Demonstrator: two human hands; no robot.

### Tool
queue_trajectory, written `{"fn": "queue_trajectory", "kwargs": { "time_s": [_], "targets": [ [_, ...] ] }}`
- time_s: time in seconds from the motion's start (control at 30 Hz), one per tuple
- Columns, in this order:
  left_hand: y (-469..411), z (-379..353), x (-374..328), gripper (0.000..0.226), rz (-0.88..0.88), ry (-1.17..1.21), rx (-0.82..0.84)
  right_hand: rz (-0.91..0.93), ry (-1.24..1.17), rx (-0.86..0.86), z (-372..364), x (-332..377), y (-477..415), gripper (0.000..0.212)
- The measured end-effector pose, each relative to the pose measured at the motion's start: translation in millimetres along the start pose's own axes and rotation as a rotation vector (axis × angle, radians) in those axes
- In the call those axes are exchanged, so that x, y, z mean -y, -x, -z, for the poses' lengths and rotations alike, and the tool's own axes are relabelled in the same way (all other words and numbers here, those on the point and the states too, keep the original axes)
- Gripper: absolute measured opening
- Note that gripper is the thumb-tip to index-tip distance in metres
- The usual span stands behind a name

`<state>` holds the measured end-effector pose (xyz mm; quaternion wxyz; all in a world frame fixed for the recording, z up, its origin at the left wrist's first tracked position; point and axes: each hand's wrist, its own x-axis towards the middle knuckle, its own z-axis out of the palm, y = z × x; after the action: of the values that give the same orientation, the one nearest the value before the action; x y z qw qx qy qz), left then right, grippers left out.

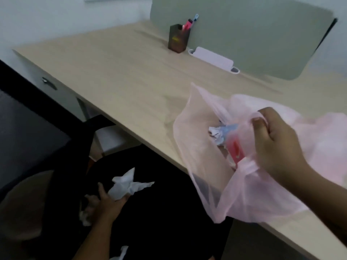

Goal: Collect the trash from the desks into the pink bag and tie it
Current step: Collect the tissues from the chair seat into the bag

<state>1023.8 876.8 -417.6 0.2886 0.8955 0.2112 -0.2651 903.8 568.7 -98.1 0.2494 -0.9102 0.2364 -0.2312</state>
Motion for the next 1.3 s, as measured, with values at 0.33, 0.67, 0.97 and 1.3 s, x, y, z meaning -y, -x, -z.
{"fn": "queue_trajectory", "kwargs": {
  "time_s": [0.33,0.67,0.97,1.3],
  "targets": [
    [-14.8,-37.7,-22.2,0.050,-0.179,-0.151,0.120,-0.049,-0.025,-0.012,-5.3,-9.0,-5.5,0.016],
    [104.5,46.6,-90.5,0.008,-0.122,0.710,0.008,-0.203,-0.136,0.022,9.8,9.0,-9.5,0.018],
    [266.1,83.9,-218.9,0.021,-0.792,0.626,0.330,-0.209,-0.235,0.032,60.8,34.1,-15.6,0.017],
    [273.2,96.0,-249.2,0.026,-0.669,0.761,0.639,-0.249,-0.317,-0.025,98.8,33.8,-30.4,0.020]
  ]
}}
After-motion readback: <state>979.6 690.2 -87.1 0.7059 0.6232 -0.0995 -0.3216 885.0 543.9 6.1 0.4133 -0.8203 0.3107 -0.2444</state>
